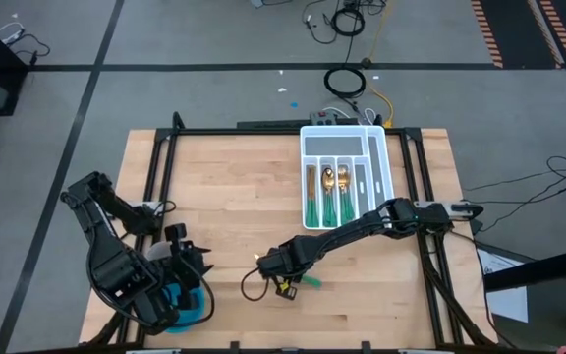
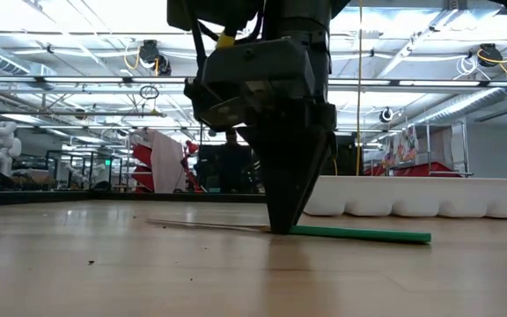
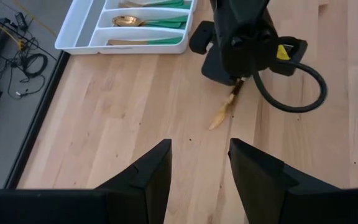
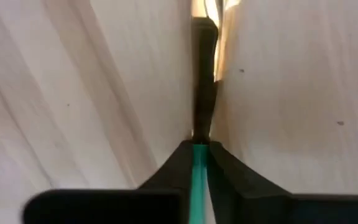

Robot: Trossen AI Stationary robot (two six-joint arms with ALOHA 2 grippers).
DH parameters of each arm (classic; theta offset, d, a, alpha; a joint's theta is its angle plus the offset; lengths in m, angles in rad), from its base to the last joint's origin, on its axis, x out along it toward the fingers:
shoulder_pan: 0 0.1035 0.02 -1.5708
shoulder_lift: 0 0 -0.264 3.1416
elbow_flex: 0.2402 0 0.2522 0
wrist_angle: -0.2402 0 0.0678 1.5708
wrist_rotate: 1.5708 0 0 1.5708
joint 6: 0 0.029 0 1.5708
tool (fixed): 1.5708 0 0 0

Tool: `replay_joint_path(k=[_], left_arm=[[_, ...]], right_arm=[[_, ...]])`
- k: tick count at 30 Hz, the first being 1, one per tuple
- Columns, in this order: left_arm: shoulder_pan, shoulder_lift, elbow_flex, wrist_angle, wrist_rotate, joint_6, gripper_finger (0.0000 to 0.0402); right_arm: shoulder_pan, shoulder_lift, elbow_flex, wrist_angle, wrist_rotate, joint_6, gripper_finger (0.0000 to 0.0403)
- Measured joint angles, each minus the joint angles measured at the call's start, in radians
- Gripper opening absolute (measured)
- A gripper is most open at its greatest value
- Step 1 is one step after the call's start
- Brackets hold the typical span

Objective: Sort silverware
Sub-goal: Put the green table knife into the white cutlery tray

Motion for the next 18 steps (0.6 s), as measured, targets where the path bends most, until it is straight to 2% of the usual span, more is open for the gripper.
replay_joint_path(k=[2, 6, 18], left_arm=[[0.0, 0.0, 0.0, 0.0, -0.003, 0.0, 0.0169], [0.0, 0.0, 0.0, -0.002, -0.006, 0.0, 0.0169], [0.0, 0.0, 0.0, 0.005, -0.019, -0.001, 0.0169]], right_arm=[[0.001, -0.005, -0.001, 0.005, 0.0, -0.008, 0.0013], [0.0, -0.018, -0.004, 0.001, -0.002, -0.011, 0.0005], [-0.019, -0.181, -0.015, -0.044, 0.061, 0.078, 0.0001]])
